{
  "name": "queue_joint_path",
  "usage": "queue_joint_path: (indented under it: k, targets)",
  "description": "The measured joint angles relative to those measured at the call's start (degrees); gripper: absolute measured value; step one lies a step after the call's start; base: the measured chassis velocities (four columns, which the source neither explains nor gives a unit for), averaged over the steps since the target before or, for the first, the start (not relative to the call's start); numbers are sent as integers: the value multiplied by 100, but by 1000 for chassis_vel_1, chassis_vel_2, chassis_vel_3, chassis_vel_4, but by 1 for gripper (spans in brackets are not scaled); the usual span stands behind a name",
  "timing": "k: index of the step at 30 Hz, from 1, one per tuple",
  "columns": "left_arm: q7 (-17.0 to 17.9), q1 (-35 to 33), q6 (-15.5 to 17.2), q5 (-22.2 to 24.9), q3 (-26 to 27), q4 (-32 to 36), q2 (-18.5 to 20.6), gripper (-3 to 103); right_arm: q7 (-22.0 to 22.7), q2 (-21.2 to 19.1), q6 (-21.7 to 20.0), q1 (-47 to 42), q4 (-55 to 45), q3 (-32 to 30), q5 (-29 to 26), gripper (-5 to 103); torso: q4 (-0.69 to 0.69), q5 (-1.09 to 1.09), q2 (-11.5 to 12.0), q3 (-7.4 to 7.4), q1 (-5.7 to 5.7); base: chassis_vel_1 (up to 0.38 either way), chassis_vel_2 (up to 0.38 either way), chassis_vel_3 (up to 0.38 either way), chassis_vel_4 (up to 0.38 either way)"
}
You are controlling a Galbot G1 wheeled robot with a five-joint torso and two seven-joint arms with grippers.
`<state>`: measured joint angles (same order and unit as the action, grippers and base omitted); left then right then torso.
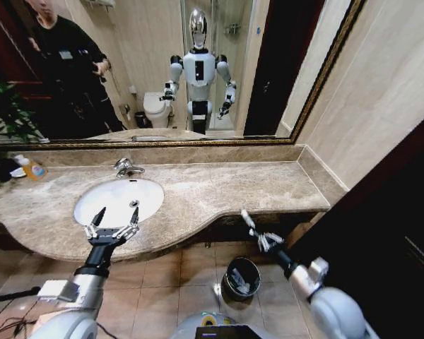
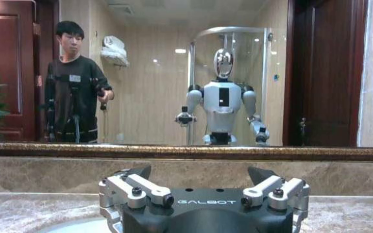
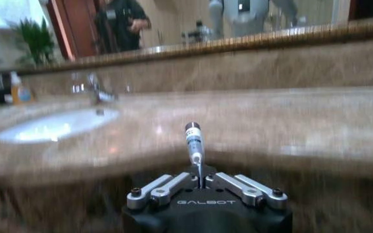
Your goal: Pick up the trash from the sink and place it in the trash bin.
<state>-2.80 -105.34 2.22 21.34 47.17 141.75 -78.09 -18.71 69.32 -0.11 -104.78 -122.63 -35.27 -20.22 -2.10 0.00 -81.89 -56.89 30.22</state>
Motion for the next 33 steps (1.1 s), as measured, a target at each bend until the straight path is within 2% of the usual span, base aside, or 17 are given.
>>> queue_joint_path:
  k: [6,8,9,10,13,18,29,33]
  targets:
    - [0,0,0,0,0,0,0,100,-181,470,264,76,912,193,506,1,0,0,0,0,0,0,0,0,0]
    - [0,0,0,0,0,0,0,100,29,651,321,282,1460,293,742,1,-1,0,1,-1,0,0,0,0,0]
    - [0,0,0,0,0,0,0,100,297,768,311,439,1831,365,839,1,-1,0,1,0,1,0,0,0,0]
    - [0,0,0,0,0,0,0,100,297,768,311,439,1831,365,839,1,-1,0,1,0,1,0,0,0,0]
    - [0,0,0,0,0,0,0,100,887,1005,397,884,2694,531,1077,1,-1,-1,1,-1,1,0,0,0,0]
    - [0,0,0,0,0,0,0,100,1105,1305,598,1377,3574,612,1451,1,-1,-1,1,-1,1,0,0,0,0]
    - [0,0,0,0,0,0,0,100,1605,1590,701,2054,4878,743,1334,1,-1,-1,1,-1,1,0,0,0,0]
    - [0,0,0,0,0,0,0,100,1784,1686,702,2335,5338,803,1033,1,-1,-1,1,-1,1,0,0,0,0]
